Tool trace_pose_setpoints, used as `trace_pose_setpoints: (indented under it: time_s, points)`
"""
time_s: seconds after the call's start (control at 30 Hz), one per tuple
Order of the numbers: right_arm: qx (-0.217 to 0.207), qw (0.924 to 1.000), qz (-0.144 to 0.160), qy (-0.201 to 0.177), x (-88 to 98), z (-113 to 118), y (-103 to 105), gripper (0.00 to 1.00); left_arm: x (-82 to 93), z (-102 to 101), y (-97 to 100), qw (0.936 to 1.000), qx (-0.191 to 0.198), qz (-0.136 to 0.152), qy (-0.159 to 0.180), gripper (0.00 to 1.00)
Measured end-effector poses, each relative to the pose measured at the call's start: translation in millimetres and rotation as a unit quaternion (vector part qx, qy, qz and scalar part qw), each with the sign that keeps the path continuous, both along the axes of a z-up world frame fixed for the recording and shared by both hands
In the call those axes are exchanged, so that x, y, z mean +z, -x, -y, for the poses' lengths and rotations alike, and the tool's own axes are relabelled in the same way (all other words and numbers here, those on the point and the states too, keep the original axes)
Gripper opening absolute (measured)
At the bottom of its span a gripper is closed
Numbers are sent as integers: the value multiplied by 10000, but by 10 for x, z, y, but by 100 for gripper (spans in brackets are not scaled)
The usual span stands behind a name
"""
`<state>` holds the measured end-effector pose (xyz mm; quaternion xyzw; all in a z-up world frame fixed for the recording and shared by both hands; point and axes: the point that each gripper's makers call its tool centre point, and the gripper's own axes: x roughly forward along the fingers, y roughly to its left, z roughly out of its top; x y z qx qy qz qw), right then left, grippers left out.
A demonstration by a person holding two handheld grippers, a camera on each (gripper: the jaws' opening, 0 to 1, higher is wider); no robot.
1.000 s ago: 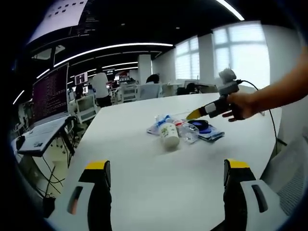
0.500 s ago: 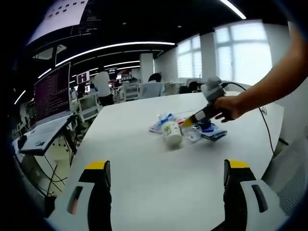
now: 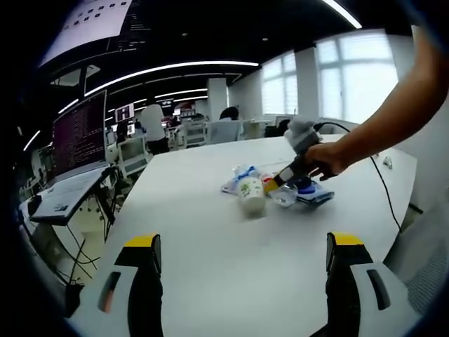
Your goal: Arrange the tabletop items into an orderly group along one side of the table until the central work area is clear of visible clutter.
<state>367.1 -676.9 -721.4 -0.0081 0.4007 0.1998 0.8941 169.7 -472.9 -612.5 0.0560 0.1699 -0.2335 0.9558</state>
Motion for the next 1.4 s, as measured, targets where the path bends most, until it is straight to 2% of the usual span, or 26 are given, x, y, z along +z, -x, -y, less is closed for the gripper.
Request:
trace_pose_setpoints:
  time_s: [0.27,0.6,0.77,1.0,1.13,1.3,1.33,1.4]
  points:
    - [-107,9998,-144,130,-78,35,-37,43,-3,3,-4,10000,-7,-6,-8,98]
    - [-294,9991,-232,207,-102,41,-67,42,-24,21,1,10000,-61,-49,-57,98]
    - [-496,9983,-249,173,-89,48,-55,40,-35,20,2,9999,-59,-82,-23,98]
    - [-563,9980,-278,96,-81,54,-38,39,-59,50,-11,9997,-113,-188,45,98]
    - [-596,9978,-297,54,-79,56,-36,38,-50,80,-86,9996,-190,-203,66,97]
    - [-664,9973,-306,-37,-78,61,-33,38,79,161,-340,9990,-426,-88,82,93]
    - [-674,9972,-313,-56,-80,63,-35,38,115,173,-395,9990,-431,-48,123,93]
    - [-675,9972,-315,-90,-84,66,-38,38,223,285,-531,9971,-554,-21,521,91]
